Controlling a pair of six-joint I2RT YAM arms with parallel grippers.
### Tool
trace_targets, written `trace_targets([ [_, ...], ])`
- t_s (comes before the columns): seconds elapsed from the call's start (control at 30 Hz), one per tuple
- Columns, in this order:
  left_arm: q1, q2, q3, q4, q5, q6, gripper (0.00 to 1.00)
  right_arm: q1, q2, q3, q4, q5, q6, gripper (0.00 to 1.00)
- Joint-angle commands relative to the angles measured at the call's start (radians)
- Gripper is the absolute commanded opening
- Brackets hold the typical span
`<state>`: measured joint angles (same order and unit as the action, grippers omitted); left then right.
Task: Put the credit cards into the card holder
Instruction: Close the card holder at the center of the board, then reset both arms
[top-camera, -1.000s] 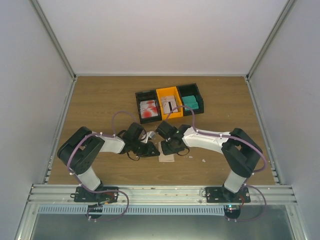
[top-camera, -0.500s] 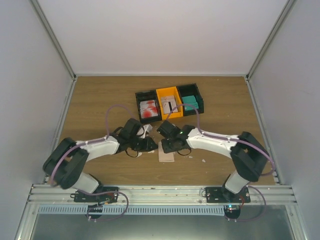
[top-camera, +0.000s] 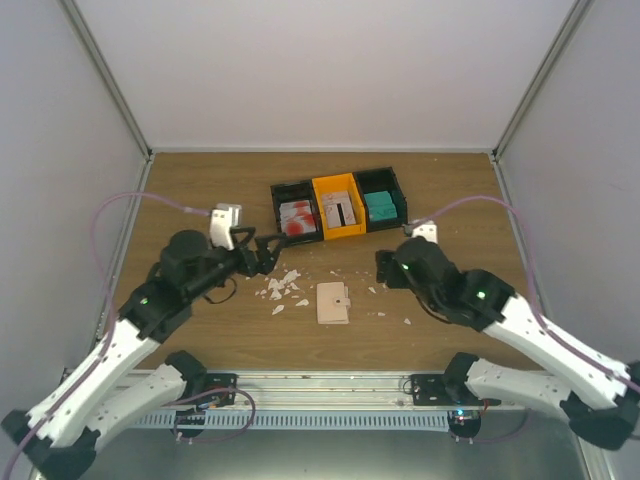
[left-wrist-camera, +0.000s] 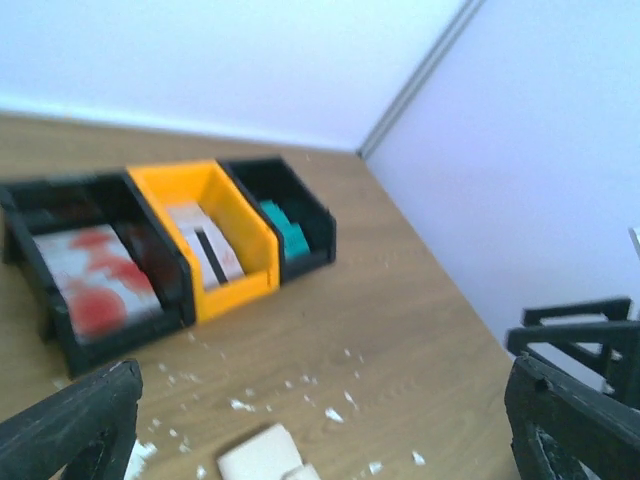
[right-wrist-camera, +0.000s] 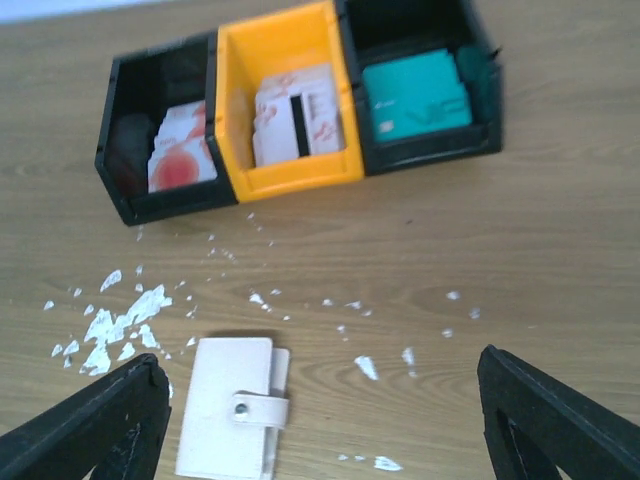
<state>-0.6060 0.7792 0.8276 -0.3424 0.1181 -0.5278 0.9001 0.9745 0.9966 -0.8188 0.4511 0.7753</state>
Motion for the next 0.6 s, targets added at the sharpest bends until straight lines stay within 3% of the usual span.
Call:
trace_targets([
  [0.0,-0.003,-0.079,0.078,-0.157,-0.196,0.083,0.99,-0.006,-0.150,0.001,-0.129,0.149,0.018,0.86],
  [0.3,-0.002,-0.229,0.157,-0.248,-0.327,0.196,0.99,-0.006,-0.292,0.079,-0.295,0.262,0.076,0.90],
  [0.57,-0.003,-0.335,0.204,-0.297,-0.431,0.248,0.99,-0.006,-0.332,0.121,-0.284,0.303,0.014,1.00],
])
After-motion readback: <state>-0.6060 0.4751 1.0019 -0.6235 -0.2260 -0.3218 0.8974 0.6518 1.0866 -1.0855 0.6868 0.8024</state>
